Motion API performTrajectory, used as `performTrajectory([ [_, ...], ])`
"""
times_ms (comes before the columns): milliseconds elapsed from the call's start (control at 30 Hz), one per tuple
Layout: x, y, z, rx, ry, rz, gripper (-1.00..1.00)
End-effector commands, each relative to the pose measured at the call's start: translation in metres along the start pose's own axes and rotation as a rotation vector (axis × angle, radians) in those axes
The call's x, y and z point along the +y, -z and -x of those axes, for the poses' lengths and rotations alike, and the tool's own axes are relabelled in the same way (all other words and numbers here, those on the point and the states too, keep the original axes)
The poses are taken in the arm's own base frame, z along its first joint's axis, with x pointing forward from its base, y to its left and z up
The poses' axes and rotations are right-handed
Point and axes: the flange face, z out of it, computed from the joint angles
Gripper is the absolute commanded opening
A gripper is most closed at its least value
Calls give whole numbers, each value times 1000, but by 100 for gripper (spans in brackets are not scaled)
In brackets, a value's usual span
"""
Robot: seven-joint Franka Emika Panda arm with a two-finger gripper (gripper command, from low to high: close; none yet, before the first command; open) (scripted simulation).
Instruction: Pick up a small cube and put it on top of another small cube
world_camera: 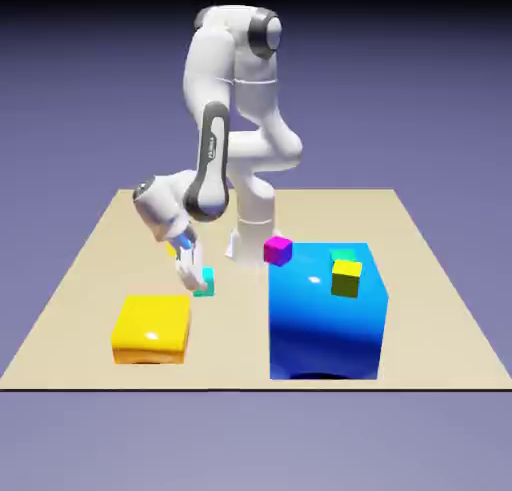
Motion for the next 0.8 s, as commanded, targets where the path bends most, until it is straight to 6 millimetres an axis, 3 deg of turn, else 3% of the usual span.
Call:
performTrajectory([
  [0, -5, 9, -21, -29, -53, -34, -100],
  [100, -33, 52, -71, -112, -210, -168, -100],
  [133, -42, 65, -77, -130, -241, -196, -100],
  [300, -77, 81, 24, -124, -154, -128, -100],
  [467, -84, 93, 136, -93, -72, -61, -100],
  [600, -65, 96, 228, -44, 0, -10, -100],
  [767, -14, 96, 338, 36, 87, 35, -100],
])
